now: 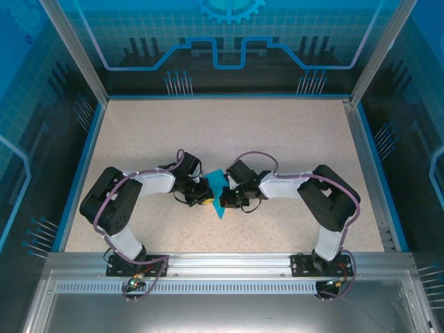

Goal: Fold a paper plane with a square sheet of paper (pick it up from the middle)
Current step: Third fold the triangle at the center of the table.

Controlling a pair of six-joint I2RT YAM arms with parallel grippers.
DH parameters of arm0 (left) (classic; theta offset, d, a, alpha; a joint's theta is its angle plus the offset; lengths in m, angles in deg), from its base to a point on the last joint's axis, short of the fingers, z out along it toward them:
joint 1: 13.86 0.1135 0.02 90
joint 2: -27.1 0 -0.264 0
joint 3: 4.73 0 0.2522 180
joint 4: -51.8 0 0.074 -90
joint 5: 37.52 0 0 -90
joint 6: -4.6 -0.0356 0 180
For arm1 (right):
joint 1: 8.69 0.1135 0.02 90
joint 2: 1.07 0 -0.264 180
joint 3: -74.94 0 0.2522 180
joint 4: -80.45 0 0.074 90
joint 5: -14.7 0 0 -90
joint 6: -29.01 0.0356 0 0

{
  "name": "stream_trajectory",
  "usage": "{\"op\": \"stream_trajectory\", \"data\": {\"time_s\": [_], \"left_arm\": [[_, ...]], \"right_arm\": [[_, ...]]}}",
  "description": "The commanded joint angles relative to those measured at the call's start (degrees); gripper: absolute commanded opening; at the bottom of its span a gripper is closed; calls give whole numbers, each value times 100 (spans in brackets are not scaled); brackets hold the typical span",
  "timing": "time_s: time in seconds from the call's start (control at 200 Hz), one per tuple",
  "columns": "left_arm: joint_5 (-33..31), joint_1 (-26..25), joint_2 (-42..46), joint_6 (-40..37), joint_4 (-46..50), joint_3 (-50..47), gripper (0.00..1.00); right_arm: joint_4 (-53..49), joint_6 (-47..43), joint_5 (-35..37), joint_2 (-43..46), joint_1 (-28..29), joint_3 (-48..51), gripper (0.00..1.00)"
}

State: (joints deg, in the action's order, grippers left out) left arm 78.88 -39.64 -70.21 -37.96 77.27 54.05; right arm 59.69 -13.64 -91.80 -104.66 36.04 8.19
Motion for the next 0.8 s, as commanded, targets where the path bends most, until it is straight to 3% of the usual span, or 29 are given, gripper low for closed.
{"op": "stream_trajectory", "data": {"time_s": [0.0,0.21,0.535,0.795], "left_arm": [[-548,-28,-269,-141,414,-2,2],[-565,-32,-274,-163,446,20,2],[-661,-32,-305,-188,509,21,2],[-671,-31,-297,-209,535,8,2]], "right_arm": [[-173,92,96,249,-130,59,5],[-156,-84,90,12,-286,-352,6],[269,-16,70,-353,-691,21,5],[587,-135,-140,48,-807,0,5]]}}
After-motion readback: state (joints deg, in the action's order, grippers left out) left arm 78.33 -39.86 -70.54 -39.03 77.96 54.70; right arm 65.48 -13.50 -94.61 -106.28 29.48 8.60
